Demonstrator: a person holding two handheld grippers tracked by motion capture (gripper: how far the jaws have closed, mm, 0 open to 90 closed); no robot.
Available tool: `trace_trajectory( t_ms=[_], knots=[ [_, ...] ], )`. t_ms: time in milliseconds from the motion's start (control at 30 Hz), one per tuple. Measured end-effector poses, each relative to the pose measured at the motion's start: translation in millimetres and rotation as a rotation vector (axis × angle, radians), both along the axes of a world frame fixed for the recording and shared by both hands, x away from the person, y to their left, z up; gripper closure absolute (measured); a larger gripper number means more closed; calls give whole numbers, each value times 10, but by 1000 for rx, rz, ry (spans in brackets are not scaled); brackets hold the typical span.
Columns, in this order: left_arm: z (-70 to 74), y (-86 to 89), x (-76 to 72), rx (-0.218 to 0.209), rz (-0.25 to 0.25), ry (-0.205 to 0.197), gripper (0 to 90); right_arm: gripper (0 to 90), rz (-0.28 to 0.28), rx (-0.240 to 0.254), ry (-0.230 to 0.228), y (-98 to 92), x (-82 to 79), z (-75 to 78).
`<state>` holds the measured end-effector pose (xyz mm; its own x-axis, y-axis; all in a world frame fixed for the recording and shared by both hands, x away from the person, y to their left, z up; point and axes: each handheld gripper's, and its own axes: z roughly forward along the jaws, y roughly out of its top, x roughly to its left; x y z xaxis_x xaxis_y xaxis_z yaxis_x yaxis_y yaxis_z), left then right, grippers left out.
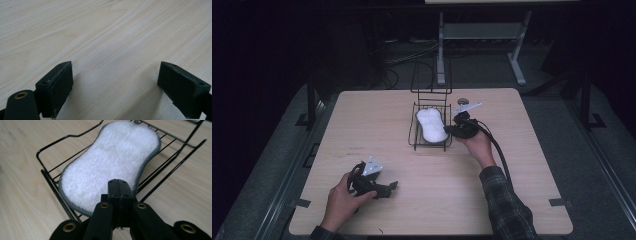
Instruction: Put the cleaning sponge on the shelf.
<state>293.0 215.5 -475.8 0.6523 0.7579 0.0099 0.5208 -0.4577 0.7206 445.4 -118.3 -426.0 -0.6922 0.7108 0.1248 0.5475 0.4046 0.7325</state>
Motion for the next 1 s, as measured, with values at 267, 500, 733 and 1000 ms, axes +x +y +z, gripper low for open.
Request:
trace_trajectory(
  t_ms=[267,500,733,1000],
  knots=[
    [0,-1,0,-1,1,-1,123,897,40,15,10,112,-26,-45],
    [0,0,0,0,1,-1,123,897,44,22,-7,139,-55,7],
    [-1,-1,0,-1,1,-1,123,711,8,45,-12,-120,-189,132],
    [2,1,1,1,-1,1,123,451,-58,52,-37,-426,-432,168]
  ],
)
